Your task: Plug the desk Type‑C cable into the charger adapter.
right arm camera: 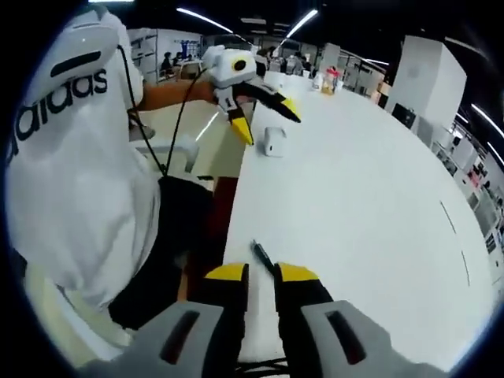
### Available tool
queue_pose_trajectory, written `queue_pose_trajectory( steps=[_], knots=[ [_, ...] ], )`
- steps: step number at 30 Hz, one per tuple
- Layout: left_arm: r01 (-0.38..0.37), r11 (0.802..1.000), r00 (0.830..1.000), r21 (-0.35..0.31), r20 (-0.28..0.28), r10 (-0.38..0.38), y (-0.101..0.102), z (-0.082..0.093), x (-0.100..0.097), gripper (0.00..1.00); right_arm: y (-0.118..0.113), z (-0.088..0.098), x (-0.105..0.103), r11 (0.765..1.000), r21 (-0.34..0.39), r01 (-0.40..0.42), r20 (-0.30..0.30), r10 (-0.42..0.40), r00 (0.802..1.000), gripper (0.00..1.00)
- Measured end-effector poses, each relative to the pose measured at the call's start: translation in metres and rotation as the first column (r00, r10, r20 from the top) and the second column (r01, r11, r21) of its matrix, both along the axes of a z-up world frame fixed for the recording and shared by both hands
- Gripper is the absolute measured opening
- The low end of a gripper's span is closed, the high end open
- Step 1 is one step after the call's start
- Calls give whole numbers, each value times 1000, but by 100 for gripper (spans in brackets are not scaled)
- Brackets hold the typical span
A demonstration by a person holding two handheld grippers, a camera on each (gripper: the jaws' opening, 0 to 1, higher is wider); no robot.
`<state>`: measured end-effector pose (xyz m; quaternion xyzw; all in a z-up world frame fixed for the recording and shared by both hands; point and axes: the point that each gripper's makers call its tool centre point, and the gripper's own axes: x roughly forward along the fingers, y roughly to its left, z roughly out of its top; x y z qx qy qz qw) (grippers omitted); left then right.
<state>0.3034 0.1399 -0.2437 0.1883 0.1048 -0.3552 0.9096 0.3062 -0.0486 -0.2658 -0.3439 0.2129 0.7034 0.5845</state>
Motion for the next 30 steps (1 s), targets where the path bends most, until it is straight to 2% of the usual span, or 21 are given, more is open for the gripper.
queue_pose_trajectory(
  steps=[5,14,17,19,25,27,30],
  knots=[
    [83,994,996,68,-38,-80,-3,-4,-1,48,7,-9,-4,998,-34,-48,21,49,999,12],
    [148,980,987,129,-80,-139,-1,-7,2,43,12,-15,1,996,-64,-69,34,71,997,10],
    [160,976,986,150,-77,-150,-1,-7,3,43,13,-16,1,995,-68,-77,25,79,997,10],
    [174,973,982,153,-98,-160,0,-7,2,42,13,-18,2,994,-75,-80,25,82,996,9],
    [192,969,978,157,-115,-175,2,-7,3,39,13,-21,0,992,-95,-88,12,90,996,7],
    [203,967,973,152,-145,-182,2,-10,2,37,13,-23,0,991,-102,-91,11,92,996,7],
    [221,961,967,165,-161,-195,0,-14,0,36,12,-26,1,988,-122,-99,19,102,995,6]
  ],
)
